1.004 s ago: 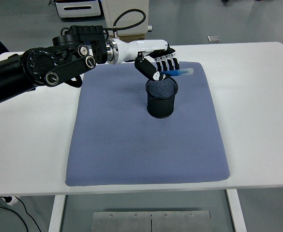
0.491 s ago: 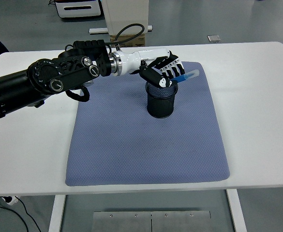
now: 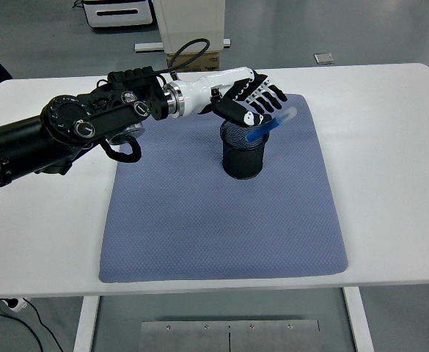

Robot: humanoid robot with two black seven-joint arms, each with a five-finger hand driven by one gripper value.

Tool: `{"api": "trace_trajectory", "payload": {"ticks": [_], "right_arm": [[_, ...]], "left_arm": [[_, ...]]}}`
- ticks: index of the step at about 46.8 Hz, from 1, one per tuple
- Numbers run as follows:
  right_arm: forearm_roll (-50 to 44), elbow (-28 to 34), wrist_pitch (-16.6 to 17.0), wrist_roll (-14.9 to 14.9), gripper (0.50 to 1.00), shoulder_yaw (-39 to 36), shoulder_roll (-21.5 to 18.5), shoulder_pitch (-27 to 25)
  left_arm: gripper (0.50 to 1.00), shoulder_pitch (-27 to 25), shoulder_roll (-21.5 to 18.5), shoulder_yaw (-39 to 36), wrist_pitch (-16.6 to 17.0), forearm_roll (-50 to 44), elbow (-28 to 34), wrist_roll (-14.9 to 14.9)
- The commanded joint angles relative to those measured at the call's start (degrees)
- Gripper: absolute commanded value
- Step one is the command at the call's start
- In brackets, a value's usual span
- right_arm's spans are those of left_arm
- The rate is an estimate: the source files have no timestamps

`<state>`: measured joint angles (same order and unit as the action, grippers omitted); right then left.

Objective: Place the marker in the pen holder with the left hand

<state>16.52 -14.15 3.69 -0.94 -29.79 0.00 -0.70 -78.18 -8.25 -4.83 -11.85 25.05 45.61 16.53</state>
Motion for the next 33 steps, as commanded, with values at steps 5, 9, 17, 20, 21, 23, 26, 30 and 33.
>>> {"api": "trace_trajectory", "payload": {"ticks": [5, 9, 17, 20, 21, 23, 26, 30, 33], "right_arm": [[0.0, 0.0, 0.0, 0.1, 1.0, 0.0, 0.0, 0.0], [0.0, 0.0, 0.0, 0.0, 1.0, 0.0, 0.0, 0.0], [0.0, 0.0, 0.0, 0.0, 1.0, 0.0, 0.0, 0.0], [0.0, 0.0, 0.0, 0.0, 1.0, 0.0, 0.0, 0.0], [0.0, 0.0, 0.0, 0.1, 1.0, 0.0, 0.0, 0.0], [0.0, 0.0, 0.0, 0.1, 1.0, 0.0, 0.0, 0.0], [-0.1, 0.0, 0.0, 0.1, 1.0, 0.0, 0.0, 0.0], [-0.1, 0.0, 0.0, 0.1, 1.0, 0.0, 0.0, 0.0], [0.0, 0.0, 0.0, 0.1, 1.0, 0.0, 0.0, 0.0]], "left_arm": [[0.889, 0.0, -0.2, 0.4, 0.0, -0.3, 0.0, 0.0], [0.924, 0.0, -0.4, 1.2, 0.0, -1.3, -0.1, 0.0], [1.0, 0.1, -3.1, 2.4, 0.3, -5.7, -0.3, 0.0], [1.0, 0.4, -3.6, 2.8, 1.5, -7.6, -0.7, 0.0], [1.0, 0.7, -3.9, 2.9, 2.1, -8.1, -0.8, 0.0], [1.0, 1.4, -4.1, 2.9, 3.0, -9.2, -1.1, 0.0], [1.0, 2.0, -5.2, 2.9, 3.5, -10.3, -1.2, 0.1], [1.0, 3.4, -6.2, 3.1, 3.6, -11.2, -1.2, 0.1], [1.0, 4.3, -6.5, 3.9, 4.0, -12.0, -1.5, 0.0]]}}
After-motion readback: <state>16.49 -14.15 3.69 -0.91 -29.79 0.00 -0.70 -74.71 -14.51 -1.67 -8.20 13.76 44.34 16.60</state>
